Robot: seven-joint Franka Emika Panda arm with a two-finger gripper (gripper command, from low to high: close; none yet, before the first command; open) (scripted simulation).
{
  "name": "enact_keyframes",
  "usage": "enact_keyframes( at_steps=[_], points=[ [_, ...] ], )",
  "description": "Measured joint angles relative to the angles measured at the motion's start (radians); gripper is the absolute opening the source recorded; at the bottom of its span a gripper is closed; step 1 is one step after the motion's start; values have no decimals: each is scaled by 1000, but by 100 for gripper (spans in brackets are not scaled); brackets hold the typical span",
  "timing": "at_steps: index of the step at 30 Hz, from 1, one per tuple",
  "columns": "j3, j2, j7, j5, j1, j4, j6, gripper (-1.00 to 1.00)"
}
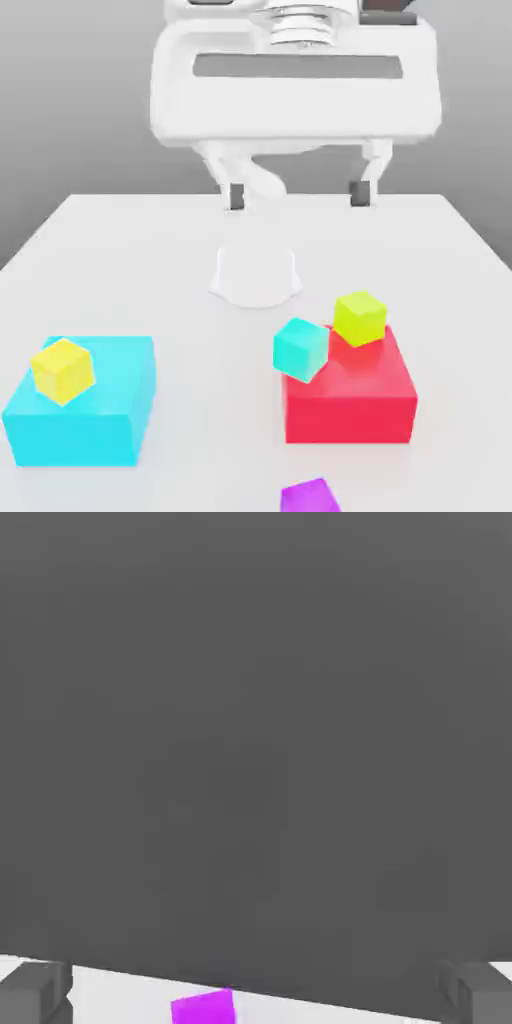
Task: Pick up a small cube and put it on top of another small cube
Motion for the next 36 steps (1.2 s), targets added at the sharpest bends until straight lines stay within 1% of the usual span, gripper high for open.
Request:
enact_keyframes(
  at_steps=[12, 17, 18, 25, 30, 36],
  points=[
    [17, 435, -74, -18, 26, -9, 137, 0],
    [17, 616, -78, -28, 29, 15, 255, 0],
    [17, 644, -78, -29, 30, 21, 277, -100],
    [18, 647, -77, -30, 29, 21, 278, -100],
    [26, 490, -83, -25, 28, -17, 160, -100],
    [82, 274, -136, 4, 60, -147, 73, -100]
  ],
)
